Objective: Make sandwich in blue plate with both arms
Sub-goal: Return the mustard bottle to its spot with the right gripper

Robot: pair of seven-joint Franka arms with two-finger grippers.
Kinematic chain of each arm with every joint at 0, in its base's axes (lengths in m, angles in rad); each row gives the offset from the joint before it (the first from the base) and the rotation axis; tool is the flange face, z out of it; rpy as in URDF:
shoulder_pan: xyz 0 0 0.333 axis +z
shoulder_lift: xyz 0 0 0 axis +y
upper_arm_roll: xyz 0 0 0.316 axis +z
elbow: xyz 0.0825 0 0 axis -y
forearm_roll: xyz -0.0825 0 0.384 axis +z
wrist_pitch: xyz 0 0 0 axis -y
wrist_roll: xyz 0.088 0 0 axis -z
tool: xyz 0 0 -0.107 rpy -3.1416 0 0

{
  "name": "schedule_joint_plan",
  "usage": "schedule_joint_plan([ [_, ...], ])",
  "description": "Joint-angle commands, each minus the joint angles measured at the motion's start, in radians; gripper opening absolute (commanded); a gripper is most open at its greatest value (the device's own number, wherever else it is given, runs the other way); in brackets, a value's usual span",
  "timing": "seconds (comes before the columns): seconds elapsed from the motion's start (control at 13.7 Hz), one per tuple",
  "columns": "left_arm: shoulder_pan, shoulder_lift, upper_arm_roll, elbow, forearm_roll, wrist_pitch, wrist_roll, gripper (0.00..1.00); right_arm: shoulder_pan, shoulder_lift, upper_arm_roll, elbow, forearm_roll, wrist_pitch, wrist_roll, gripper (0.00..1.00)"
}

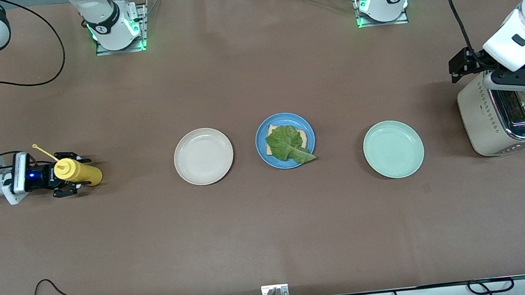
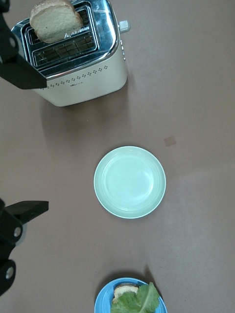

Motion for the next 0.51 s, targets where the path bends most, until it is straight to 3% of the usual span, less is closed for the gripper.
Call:
schedule_joint_plan([
  [0.0,-0.004,-0.017,0.006,-0.012,-0.017,0.001,-0.003,1.0,-0.021,-0.027,-0.017,0.022,-0.043,-0.018,0.001,1.0],
  [0.44,-0.004,-0.017,0.006,-0.012,-0.017,0.001,-0.003,1.0,-0.008,-0.142,-0.122,0.055,-0.187,-0.01,0.053,1.0],
])
